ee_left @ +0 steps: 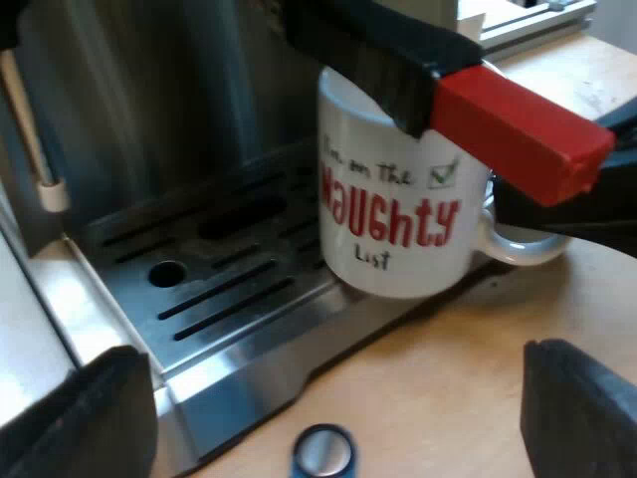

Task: Remove mug from coffee machine

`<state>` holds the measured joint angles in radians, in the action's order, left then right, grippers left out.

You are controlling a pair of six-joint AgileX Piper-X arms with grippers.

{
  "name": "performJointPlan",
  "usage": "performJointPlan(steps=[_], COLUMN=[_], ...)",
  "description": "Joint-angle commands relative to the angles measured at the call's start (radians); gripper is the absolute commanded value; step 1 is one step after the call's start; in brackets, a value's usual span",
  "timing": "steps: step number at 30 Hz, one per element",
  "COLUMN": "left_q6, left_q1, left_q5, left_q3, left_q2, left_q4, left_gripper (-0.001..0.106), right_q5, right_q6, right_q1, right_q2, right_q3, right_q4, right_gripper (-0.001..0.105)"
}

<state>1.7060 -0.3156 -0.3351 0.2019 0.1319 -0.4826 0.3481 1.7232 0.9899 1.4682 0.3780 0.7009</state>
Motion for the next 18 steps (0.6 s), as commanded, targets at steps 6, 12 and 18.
performJointPlan(steps=[6, 12, 18], left_q6=[0.002, 0.021, 0.021], left_q1=[-0.004, -0.004, -0.008], left_q5=[-0.061, -0.108, -0.111], left_q3=[0.048, 0.101, 0.134], left_q2=[0.000, 0.000, 0.000], left_q4=[0.035, -0.053, -0.091], left_gripper=[0.077, 0.077, 0.077], right_q5=[0.058, 0.058, 0.058], right_q6=[-0.046, -0.076, -0.078], right_q1=[0.051, 0.051, 0.051], right_q2=[-0.158, -0.299, -0.481], right_q3=[-0.041, -0.041, -0.041], right_q4=[-0.094, -0.338, -0.523], right_gripper=[0.000, 0.000, 0.000])
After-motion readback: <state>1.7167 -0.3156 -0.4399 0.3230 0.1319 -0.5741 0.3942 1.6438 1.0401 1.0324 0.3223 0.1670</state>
